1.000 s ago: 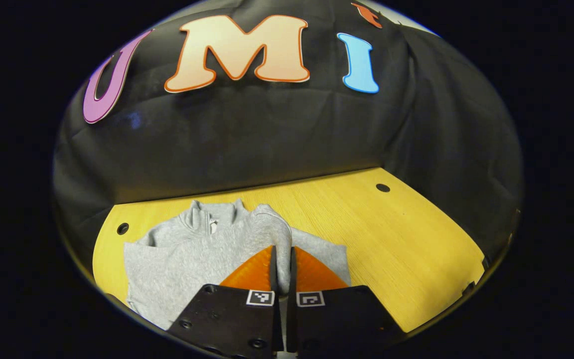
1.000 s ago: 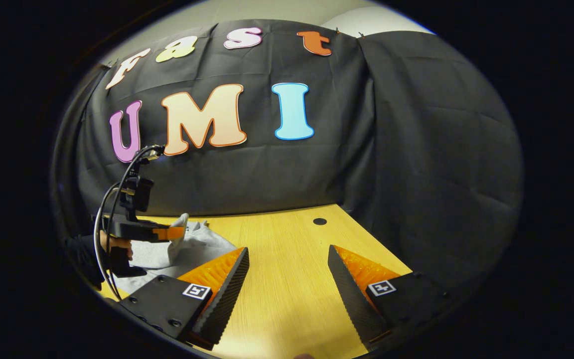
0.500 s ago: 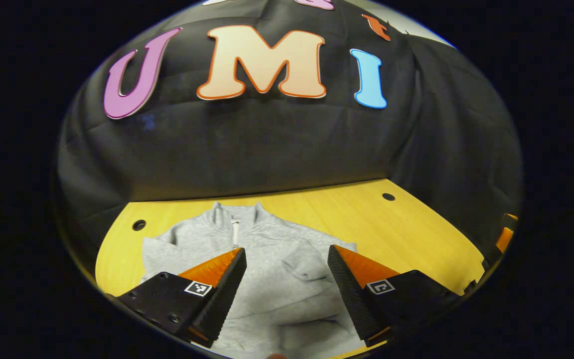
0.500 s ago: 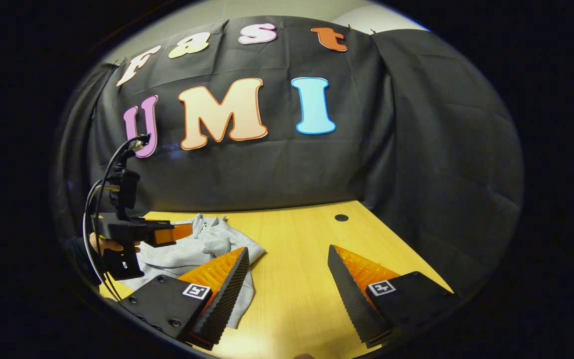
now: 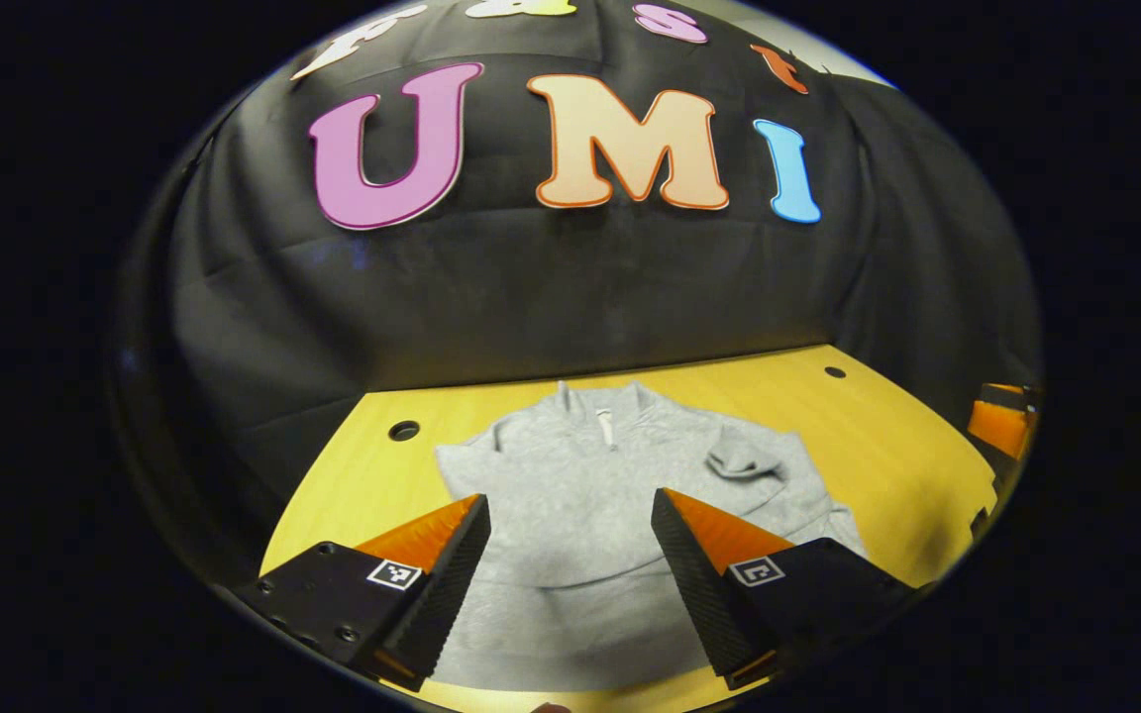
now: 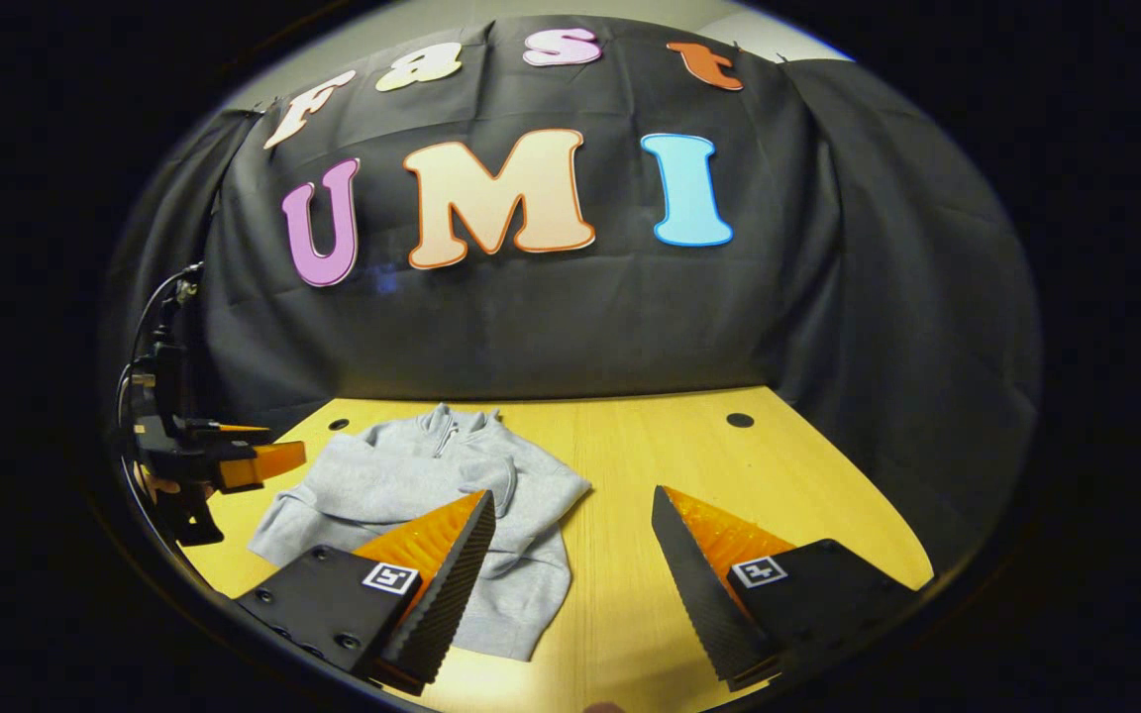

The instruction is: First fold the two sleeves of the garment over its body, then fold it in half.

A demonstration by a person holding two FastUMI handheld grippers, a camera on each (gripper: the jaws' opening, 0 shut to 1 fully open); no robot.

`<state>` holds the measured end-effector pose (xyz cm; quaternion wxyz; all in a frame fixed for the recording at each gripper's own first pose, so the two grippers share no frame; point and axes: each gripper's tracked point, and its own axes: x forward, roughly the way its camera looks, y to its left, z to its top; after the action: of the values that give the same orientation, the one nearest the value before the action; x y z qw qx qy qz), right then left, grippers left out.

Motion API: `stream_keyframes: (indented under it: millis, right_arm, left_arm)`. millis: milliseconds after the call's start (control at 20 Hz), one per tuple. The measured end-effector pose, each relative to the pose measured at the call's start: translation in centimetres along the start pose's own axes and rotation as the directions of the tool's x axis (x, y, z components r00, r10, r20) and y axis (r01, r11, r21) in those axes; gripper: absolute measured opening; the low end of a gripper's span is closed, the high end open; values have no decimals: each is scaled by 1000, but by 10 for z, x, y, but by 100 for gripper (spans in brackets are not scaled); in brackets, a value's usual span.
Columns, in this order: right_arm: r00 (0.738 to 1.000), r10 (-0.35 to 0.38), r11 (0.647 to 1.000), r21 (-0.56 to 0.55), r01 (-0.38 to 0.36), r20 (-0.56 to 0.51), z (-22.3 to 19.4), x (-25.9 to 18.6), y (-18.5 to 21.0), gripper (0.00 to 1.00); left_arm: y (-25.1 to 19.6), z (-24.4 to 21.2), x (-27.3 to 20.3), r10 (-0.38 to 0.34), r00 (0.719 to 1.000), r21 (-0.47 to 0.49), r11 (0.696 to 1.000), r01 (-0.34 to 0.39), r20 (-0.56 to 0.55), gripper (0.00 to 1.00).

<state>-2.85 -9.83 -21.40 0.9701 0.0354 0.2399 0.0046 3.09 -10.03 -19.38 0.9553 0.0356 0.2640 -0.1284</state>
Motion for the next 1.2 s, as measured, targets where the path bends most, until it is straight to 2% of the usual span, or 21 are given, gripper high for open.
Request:
stream_keyframes:
  millis: [250, 300, 400, 450, 500, 650, 700, 750, 850, 900, 950, 1000, 1050, 1200]
  right_arm:
    - [998, 16, 999, -28, -17, -56, -24, 8, 19, 99]
    - [997, 20, 999, -40, -23, -69, -30, 9, 23, 96]
    - [994, 28, 998, -58, -35, -106, -44, 12, 30, 99]
    - [991, 29, 997, -63, -37, -128, -53, 14, 34, 96]
    - [988, 29, 997, -64, -39, -149, -61, 15, 36, 99]
    - [974, 26, 998, -55, -39, -227, -94, 14, 41, 99]
    - [968, 22, 997, -60, -38, -251, -105, 12, 40, 96]
    - [962, 11, 997, -72, -32, -271, -116, 11, 38, 96]
    - [950, 2, 994, -99, -34, -311, -134, 10, 38, 99]
    - [944, 0, 993, -109, -38, -330, -141, 10, 38, 96]
    - [938, -1, 993, -114, -42, -347, -147, 10, 39, 99]
    - [932, -1, 992, -117, -44, -361, -153, 11, 40, 96]
    - [927, -1, 992, -117, -47, -375, -142, 8, 41, 96]
    - [904, 1, 994, -102, -50, -427, -161, 10, 45, 96]
  left_arm:
    - [39, -50, -28, 45, 996, -59, 997, -49, -79, 96]
    - [45, -60, -32, 49, 995, -74, 996, -56, -89, 96]
    - [55, -80, -40, 58, 991, -97, 993, -70, -121, 96]
    - [59, -90, -42, 65, 988, -101, 992, -80, -139, 96]
    - [63, -102, -43, 73, 985, -99, 991, -89, -159, 96]
    - [68, -134, -40, 79, 970, -88, 991, -101, -228, 96]
    - [69, -142, -41, 77, 967, -89, 991, -102, -244, 93]
    - [70, -149, -41, 76, 964, -93, 990, -103, -256, 96]
    - [69, -161, -37, 68, 957, -109, 989, -103, -281, 96]
    - [69, -166, -35, 68, 955, -114, 988, -104, -289, 96]
    - [70, -170, -32, 68, 953, -115, 988, -106, -295, 96]
    - [71, -173, -31, 67, 950, -119, 987, -107, -304, 96]
    - [70, -176, -29, 63, 948, -124, 987, -106, -311, 96]
    - [67, -180, -24, 44, 951, -150, 984, -95, -307, 96]
